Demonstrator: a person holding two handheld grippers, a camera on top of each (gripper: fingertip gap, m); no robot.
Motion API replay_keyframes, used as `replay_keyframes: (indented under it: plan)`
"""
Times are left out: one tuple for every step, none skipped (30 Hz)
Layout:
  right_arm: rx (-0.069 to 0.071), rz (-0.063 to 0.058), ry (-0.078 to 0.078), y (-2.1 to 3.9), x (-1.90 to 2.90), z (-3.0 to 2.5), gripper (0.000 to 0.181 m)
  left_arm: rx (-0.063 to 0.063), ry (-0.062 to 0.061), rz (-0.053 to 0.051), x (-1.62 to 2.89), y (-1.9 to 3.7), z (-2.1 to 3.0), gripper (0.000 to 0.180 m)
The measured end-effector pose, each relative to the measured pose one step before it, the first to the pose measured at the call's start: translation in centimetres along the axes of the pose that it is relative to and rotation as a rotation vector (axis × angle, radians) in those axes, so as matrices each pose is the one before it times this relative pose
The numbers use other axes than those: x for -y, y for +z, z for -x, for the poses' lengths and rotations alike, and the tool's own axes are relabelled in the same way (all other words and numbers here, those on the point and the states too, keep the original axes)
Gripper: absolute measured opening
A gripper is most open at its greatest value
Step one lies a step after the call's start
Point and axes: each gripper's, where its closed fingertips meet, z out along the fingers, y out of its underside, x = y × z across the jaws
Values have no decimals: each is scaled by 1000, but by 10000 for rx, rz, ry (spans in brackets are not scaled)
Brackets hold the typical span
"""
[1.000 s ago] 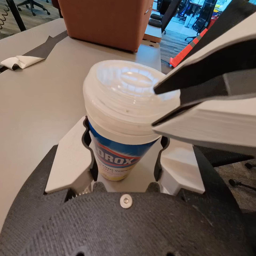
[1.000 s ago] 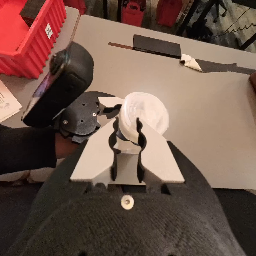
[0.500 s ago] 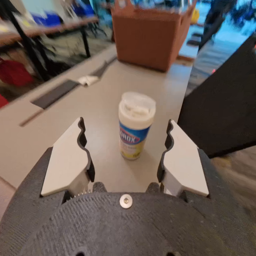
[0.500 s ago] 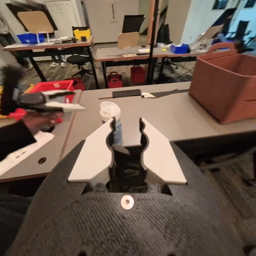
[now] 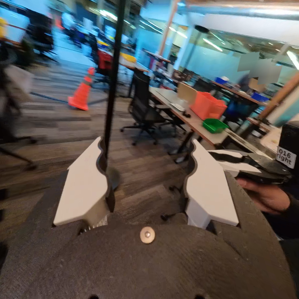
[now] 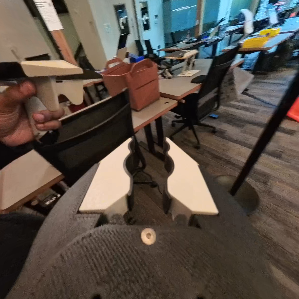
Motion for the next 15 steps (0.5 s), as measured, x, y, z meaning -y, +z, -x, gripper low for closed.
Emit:
replay_keyframes:
  plan:
    - [-598,-16,165,-1097,-409,-2592,34,-636,71,431,-703,3312,-1774,100]
    - [-499,-6,294,-996,-433,-2506,34,-616,121,524,-753,3302,-1381,100]
    - [-413,-11,353,-856,-401,-2442,35,-514,152,494,-604,3287,-940,100]
    - [-391,-10,320,-721,-352,-2506,35,-438,136,409,-378,3259,-559,100]
    - [-421,13,246,-494,-375,-2673,35,-393,91,314,-134,3254,-425,100]
    - [-464,63,190,-121,-524,-2936,35,-426,30,247,-35,3175,-167,100]
    - [-471,147,215,223,-530,-3026,35,-439,-31,208,98,3151,-15,100]
    - [-404,197,311,588,-388,-2958,36,-390,-70,174,183,3082,210,100]
    - [-263,129,397,917,22,-2738,36,-344,-87,127,298,3017,459,100]
    - [-110,17,391,1127,585,-2420,37,-338,-84,83,445,3009,550,100]
    - [-51,-27,257,1307,968,-2183,38,-310,-56,71,416,2884,824,100]
    - [-127,29,68,1390,1322,-2245,38,-254,-16,89,450,2889,1083,99]
    - [-255,140,-31,1427,1593,-2339,39,-193,-74,160,560,2872,1283,99]
    - [-247,127,-23,1380,2003,-2161,40,-226,-278,279,934,2796,1204,100]
    - [-111,-79,-30,1269,2420,-1801,41,-439,-407,212,1555,2453,622,100]
